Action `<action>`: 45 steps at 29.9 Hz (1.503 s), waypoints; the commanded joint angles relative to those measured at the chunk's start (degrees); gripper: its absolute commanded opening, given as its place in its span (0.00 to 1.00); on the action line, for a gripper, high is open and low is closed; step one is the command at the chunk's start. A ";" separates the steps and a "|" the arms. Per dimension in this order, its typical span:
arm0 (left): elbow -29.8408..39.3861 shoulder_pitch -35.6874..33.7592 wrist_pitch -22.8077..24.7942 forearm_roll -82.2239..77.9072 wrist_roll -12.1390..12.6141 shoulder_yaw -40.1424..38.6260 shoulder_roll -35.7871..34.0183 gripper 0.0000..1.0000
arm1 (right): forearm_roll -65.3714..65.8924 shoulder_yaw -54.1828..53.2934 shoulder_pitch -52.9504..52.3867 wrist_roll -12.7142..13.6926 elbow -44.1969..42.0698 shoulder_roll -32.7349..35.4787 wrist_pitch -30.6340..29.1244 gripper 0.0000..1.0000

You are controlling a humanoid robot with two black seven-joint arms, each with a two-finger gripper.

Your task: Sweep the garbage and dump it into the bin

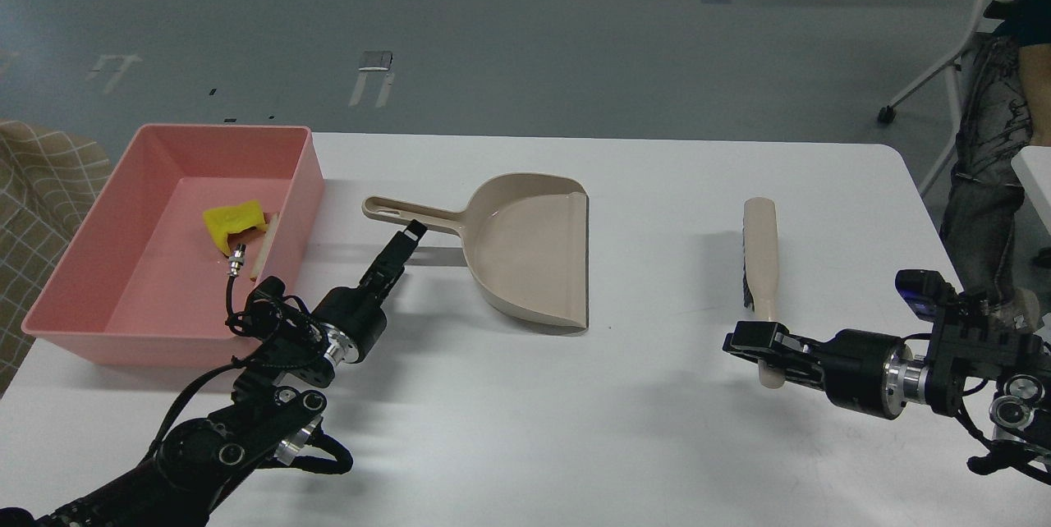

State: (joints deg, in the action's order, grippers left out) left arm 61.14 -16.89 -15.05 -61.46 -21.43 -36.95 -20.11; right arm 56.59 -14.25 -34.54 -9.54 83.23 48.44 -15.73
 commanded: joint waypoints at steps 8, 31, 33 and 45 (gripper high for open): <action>4.77 -0.16 0.37 1.61 0.16 -0.31 -3.35 0.98 | -0.08 -0.16 0.35 0.23 0.27 0.08 -0.09 0.63; 25.24 -0.08 8.71 5.91 4.55 -6.54 -18.73 0.98 | -0.34 -12.81 -0.27 0.49 6.60 10.01 -7.11 0.95; 26.92 -0.25 11.52 7.41 5.52 -10.05 -19.96 0.98 | -0.34 -16.58 -0.62 0.49 6.07 9.92 -8.08 0.96; 9.28 -20.54 18.29 12.16 9.22 -21.14 -11.45 0.98 | -0.61 -41.73 -8.16 0.49 -18.69 -9.05 -7.47 0.98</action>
State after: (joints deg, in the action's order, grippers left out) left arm 78.63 -30.83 1.63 -49.39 -11.74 -57.94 -34.89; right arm 55.96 -52.28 -38.15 -9.00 73.13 45.78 -23.28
